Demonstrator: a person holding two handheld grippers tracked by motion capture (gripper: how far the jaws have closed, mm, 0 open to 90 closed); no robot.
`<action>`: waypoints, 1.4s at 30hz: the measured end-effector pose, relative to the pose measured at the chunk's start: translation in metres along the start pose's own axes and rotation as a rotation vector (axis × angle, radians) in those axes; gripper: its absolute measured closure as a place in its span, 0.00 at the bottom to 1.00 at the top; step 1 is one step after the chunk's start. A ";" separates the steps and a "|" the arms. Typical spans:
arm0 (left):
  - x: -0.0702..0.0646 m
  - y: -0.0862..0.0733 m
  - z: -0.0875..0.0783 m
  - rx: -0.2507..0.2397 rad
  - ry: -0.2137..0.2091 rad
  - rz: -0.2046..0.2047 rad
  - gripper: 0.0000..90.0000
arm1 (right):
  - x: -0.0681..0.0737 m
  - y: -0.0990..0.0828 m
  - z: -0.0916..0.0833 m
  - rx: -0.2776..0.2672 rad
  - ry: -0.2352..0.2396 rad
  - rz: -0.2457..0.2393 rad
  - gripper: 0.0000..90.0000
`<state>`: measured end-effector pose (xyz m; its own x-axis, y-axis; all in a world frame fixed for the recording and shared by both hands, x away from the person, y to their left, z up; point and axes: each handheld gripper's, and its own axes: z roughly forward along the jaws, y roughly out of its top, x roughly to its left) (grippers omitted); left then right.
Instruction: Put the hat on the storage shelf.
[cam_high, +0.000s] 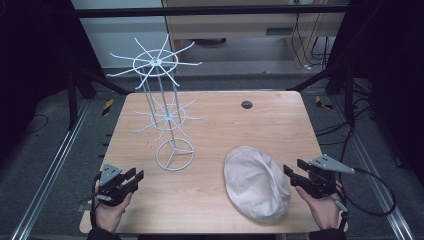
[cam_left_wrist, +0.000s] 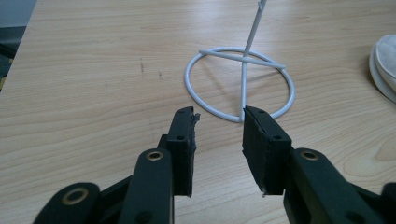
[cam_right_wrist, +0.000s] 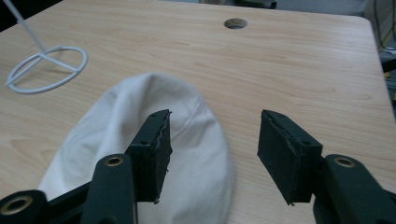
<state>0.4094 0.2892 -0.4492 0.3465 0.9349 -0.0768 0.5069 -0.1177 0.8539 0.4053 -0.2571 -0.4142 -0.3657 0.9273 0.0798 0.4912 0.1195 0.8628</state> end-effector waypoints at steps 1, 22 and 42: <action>-0.001 0.000 0.000 0.001 0.003 0.007 0.72 | 0.003 0.001 -0.001 0.004 0.017 0.000 0.50; -0.016 0.000 0.001 0.027 -0.041 0.018 0.80 | 0.042 -0.010 -0.004 0.117 0.126 -0.084 0.53; -0.025 -0.001 0.008 0.060 -0.064 0.037 0.81 | 0.037 -0.030 0.006 0.212 0.090 -0.109 0.89</action>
<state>0.4060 0.2636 -0.4523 0.4145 0.9065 -0.0799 0.5388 -0.1737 0.8243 0.3817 -0.2246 -0.4400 -0.4895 0.8709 0.0446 0.5964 0.2971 0.7456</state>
